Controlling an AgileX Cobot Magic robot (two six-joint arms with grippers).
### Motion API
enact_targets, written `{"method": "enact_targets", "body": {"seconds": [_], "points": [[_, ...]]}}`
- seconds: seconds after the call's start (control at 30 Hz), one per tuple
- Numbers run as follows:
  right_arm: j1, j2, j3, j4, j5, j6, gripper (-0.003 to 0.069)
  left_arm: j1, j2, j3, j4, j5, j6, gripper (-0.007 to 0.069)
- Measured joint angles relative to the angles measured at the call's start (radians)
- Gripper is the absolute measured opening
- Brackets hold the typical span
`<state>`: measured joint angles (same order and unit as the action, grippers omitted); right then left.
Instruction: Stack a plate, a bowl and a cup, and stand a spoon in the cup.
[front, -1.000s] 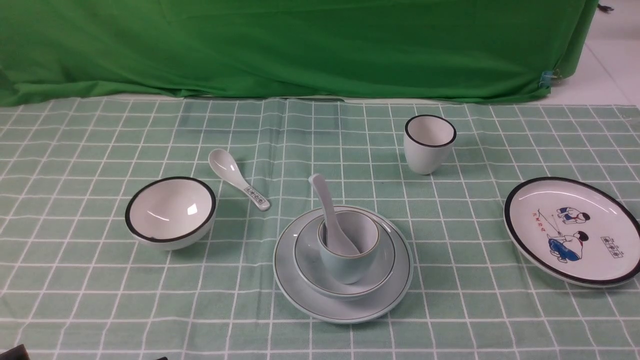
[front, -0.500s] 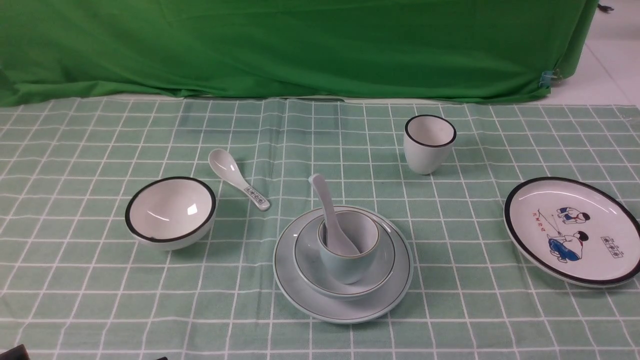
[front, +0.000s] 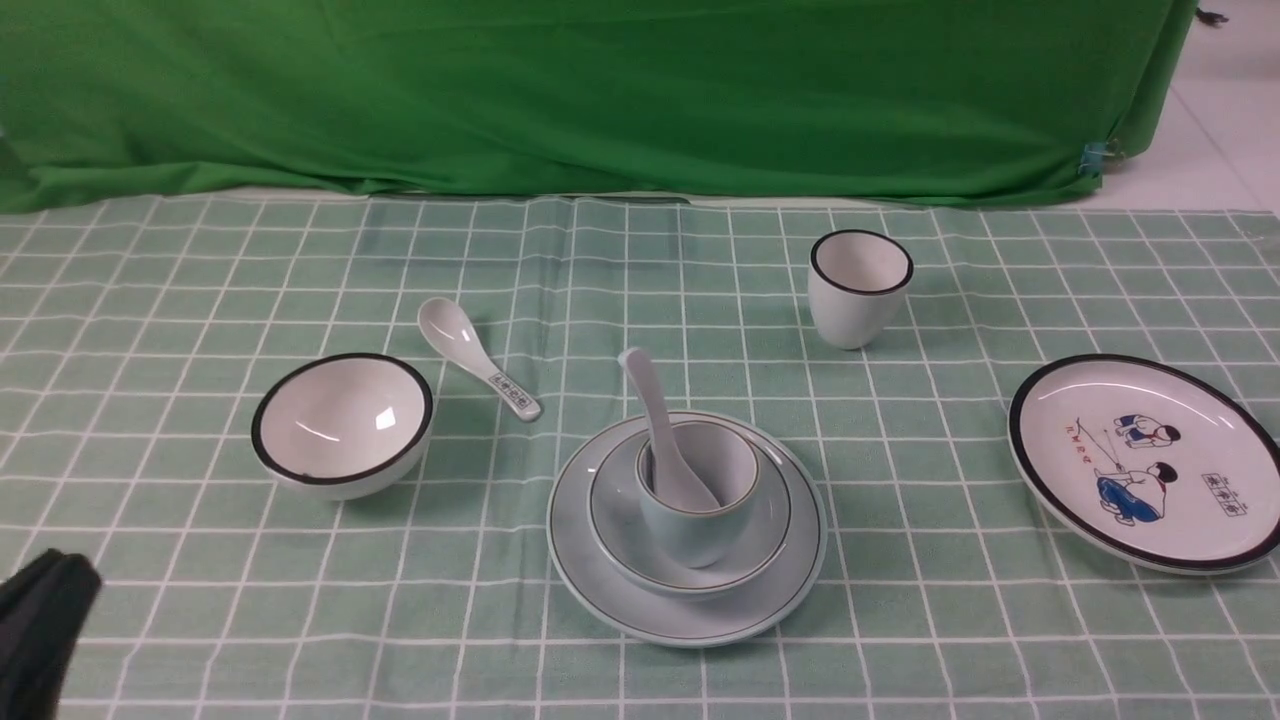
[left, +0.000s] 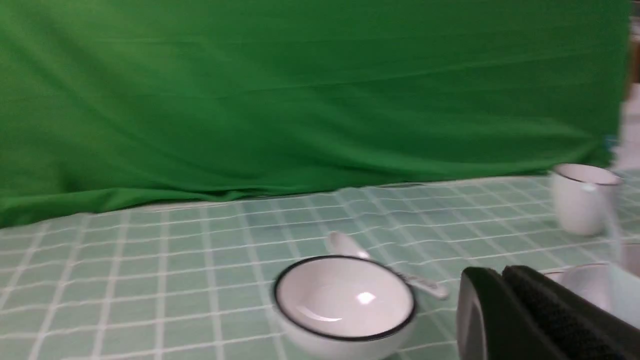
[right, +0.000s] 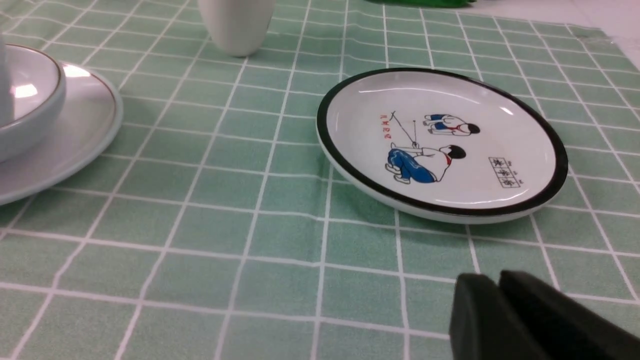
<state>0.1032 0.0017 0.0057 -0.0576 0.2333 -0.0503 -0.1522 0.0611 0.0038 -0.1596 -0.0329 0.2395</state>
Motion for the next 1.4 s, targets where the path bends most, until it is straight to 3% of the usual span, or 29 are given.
{"method": "enact_targets", "body": {"seconds": [0.03, 0.17, 1.4], "points": [[0.000, 0.000, 0.000, 0.000, 0.000, 0.000, 0.0090, 0.065, -0.037, 0.001, -0.001, 0.072, -0.013, 0.0012], [0.000, -0.001, 0.000, 0.000, 0.000, 0.000, 0.0098, 0.148, -0.059, 0.003, -0.007, 0.271, -0.039, 0.0012], [0.000, -0.002, 0.000, 0.002, 0.000, 0.000, 0.0158, 0.154, -0.059, 0.003, -0.008, 0.264, -0.041, 0.0012]]}}
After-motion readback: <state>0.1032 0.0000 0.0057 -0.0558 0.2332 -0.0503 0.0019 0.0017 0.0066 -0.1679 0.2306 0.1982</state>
